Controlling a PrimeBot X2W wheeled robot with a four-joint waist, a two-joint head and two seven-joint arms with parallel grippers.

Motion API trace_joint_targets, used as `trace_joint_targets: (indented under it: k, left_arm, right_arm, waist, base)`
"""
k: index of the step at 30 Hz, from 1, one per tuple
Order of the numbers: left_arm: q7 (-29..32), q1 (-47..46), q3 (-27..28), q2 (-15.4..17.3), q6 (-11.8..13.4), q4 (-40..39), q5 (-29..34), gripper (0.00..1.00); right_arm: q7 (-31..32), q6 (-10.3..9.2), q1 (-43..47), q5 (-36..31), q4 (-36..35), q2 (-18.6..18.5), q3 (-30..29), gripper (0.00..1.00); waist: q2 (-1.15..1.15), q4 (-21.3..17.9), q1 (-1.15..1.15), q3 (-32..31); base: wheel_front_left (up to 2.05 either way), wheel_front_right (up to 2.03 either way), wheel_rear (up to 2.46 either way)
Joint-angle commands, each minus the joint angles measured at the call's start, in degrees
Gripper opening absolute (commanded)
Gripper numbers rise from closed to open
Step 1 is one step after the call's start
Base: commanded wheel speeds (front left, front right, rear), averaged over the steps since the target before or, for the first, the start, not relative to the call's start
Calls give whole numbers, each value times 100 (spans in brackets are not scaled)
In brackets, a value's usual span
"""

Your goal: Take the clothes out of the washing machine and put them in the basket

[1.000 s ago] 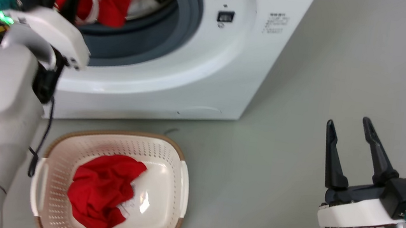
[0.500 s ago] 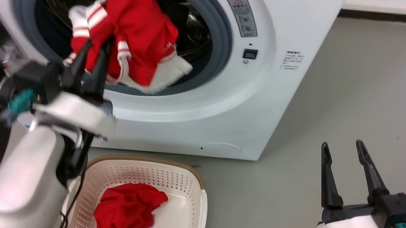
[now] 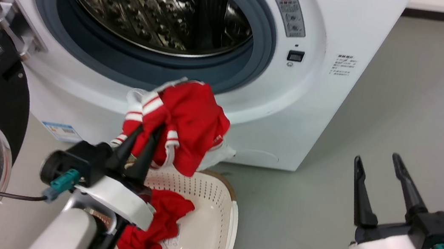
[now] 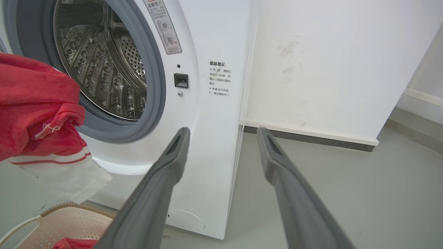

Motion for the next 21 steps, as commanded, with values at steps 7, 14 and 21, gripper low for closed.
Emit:
trace_joint_targets:
  k: [7, 14, 21]
  left_arm:
    - [-14, -35, -443, -176, -196, 964, 63, 0]
    - [-124, -587, -820, -322, -340, 2229, 208, 0]
    - [-197, -1343, -1291, -442, -424, 3461, 303, 0]
  right_arm:
    - [-9, -6, -291, -87, -112, -2, -75, 100]
    - [-9, -6, -483, -245, -228, -2, -108, 100]
    - [-9, -6, -720, -304, -438, -1, -207, 100]
  waist:
    - [0, -30, 1, 653]
    - [0, -68, 1, 1323]
    - [0, -208, 1, 2124]
  base:
    - [0, 0, 0]
    - [0, 0, 0]
    - [0, 0, 0]
